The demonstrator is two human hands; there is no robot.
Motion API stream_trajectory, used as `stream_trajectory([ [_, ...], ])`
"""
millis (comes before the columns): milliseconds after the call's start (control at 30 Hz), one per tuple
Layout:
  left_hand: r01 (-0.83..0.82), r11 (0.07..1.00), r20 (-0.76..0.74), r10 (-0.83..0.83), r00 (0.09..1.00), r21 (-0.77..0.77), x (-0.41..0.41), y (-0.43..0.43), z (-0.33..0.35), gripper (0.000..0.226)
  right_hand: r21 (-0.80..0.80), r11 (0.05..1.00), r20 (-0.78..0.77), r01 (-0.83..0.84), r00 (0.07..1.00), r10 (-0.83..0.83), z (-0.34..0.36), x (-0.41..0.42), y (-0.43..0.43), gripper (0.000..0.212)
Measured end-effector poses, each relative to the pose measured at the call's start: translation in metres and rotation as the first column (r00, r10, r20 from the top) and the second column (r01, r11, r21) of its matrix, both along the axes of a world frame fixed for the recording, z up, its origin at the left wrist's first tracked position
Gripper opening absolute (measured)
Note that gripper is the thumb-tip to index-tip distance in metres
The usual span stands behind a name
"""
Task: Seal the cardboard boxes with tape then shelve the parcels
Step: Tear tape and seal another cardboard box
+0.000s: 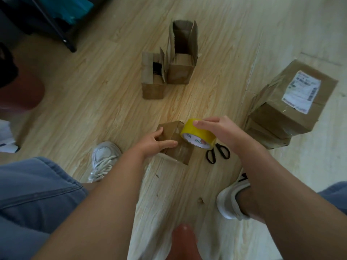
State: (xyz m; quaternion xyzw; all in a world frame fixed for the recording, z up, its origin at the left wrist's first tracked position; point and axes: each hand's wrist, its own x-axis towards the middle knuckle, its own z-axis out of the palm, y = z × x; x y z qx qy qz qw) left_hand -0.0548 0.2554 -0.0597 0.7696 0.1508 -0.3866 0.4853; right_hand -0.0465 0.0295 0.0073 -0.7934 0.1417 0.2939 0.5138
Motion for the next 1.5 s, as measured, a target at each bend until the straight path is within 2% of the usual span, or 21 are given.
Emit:
stream_trajectory([
  [167,-0.092,0.996,0.115,0.093,0.989,-0.015,0.000,-0.004,0.009,0.074,-0.009,1.000,0.001,0.007,1.000,-0.007,-0.003,-0.001,0.013,0.046],
  [267,0.089,0.993,0.127,-0.098,0.987,0.075,0.005,-0.013,0.008,0.080,-0.052,0.999,0.033,-0.015,0.999,0.017,-0.008,-0.004,0.025,0.059],
  [367,0.273,0.940,0.067,-0.292,0.954,0.203,0.008,-0.016,0.006,0.085,-0.009,1.000,0.058,0.026,0.998,-0.026,-0.007,-0.009,0.032,0.051],
  [467,0.341,0.910,0.055,-0.362,0.930,0.237,0.007,-0.008,0.000,0.108,0.068,0.998,0.022,0.015,1.000,-0.016,-0.004,-0.013,0.032,0.050],
  [567,0.257,0.950,0.080,-0.274,0.958,0.176,0.008,-0.002,-0.001,0.109,0.111,0.994,-0.044,0.019,0.999,-0.015,-0.004,-0.015,0.028,0.055],
  [700,0.164,0.984,0.068,-0.169,0.983,0.075,0.010,0.002,0.003,0.104,0.048,0.999,-0.042,0.017,0.999,-0.015,-0.003,-0.012,0.023,0.058],
  [800,0.113,0.993,0.050,-0.115,0.992,0.042,0.012,0.006,0.005,0.101,-0.143,0.989,-0.072,-0.049,0.997,0.039,-0.005,-0.008,0.021,0.063],
  [867,0.074,0.997,0.047,-0.075,0.996,0.026,0.014,0.009,0.006,0.099,-0.312,0.943,-0.116,-0.118,0.990,0.086,-0.013,-0.012,0.015,0.062],
  [933,0.086,0.996,0.046,-0.087,0.995,0.026,0.015,0.008,0.010,0.096,-0.396,0.902,-0.176,-0.172,0.978,0.109,-0.021,-0.020,0.008,0.063],
  [1000,0.090,0.996,0.046,-0.091,0.995,0.025,0.015,0.005,0.011,0.095,-0.364,0.918,-0.209,-0.157,0.974,0.084,-0.028,-0.026,0.005,0.064],
  [1100,0.045,0.999,0.031,-0.045,0.999,0.003,0.015,0.006,0.011,0.095,-0.338,0.937,-0.179,-0.091,0.983,0.031,-0.031,-0.025,0.009,0.064],
  [1233,0.021,1.000,-0.019,-0.022,1.000,-0.017,0.020,0.010,0.010,0.096,-0.409,0.911,-0.114,-0.049,0.993,0.002,-0.036,-0.017,0.011,0.059],
  [1333,-0.007,0.997,-0.067,0.002,0.998,-0.078,0.024,0.015,0.010,0.108,-0.419,0.905,-0.131,-0.076,0.991,0.022,-0.043,-0.011,0.020,0.062],
  [1367,-0.027,0.995,-0.082,0.019,0.996,-0.099,0.026,0.016,0.009,0.104,-0.406,0.910,-0.143,-0.079,0.989,0.023,-0.045,-0.009,0.023,0.062],
  [1500,-0.109,0.980,-0.103,0.093,0.990,-0.165,0.030,0.024,0.008,0.057,-0.395,0.915,-0.161,-0.081,0.987,0.018,-0.049,0.004,0.038,0.061],
])
